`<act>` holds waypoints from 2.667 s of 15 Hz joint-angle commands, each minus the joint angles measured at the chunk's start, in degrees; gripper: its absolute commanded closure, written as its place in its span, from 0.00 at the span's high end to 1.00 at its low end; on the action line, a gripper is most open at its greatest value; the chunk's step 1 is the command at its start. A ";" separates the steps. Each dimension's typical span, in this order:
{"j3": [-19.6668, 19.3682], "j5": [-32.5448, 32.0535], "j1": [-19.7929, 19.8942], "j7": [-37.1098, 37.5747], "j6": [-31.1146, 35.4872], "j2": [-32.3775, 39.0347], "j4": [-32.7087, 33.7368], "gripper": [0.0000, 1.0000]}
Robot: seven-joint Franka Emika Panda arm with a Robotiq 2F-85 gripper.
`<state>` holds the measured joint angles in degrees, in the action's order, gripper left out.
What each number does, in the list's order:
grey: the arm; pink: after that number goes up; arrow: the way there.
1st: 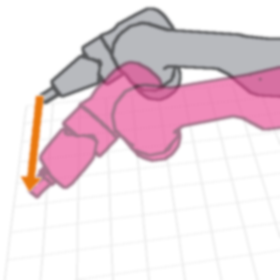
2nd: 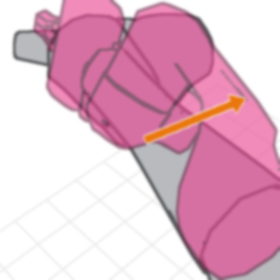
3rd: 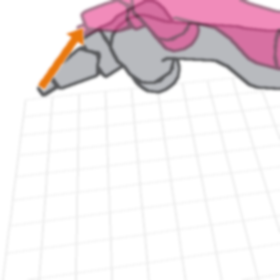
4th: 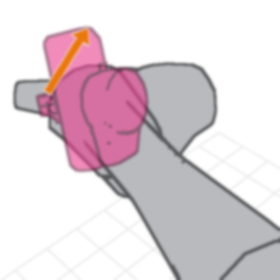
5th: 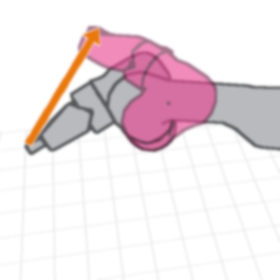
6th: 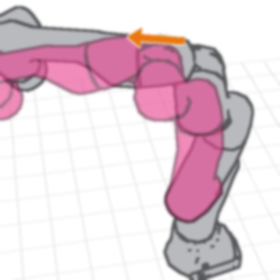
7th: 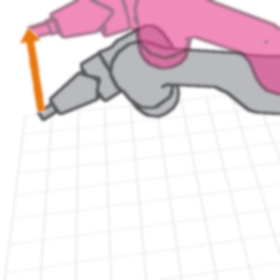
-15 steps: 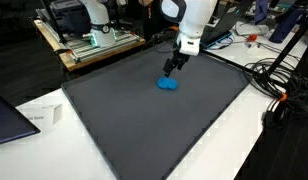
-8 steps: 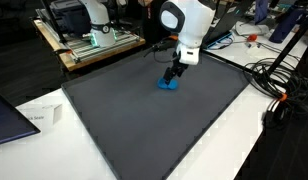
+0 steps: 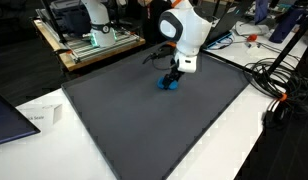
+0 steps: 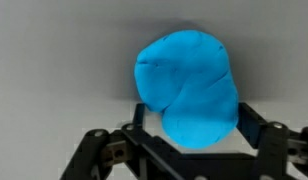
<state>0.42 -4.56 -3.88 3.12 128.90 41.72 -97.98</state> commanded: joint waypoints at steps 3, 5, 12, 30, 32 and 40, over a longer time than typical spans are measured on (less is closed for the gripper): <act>0.43 0.74 0.25 -1.04 -3.56 1.04 2.62 0.47; 0.49 0.85 0.18 -0.82 -5.35 1.01 3.25 0.34; 0.50 1.33 0.05 0.05 -10.56 0.04 4.65 0.02; 1.58 -3.73 -1.17 9.43 -6.41 -48.57 -25.12 0.01; 2.76 -4.30 -0.82 10.57 -9.08 -54.04 -26.23 0.01; 4.97 -3.33 0.51 10.00 -14.34 -61.38 -25.25 0.58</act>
<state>4.57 -7.46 -4.51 12.68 115.61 -18.24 -122.85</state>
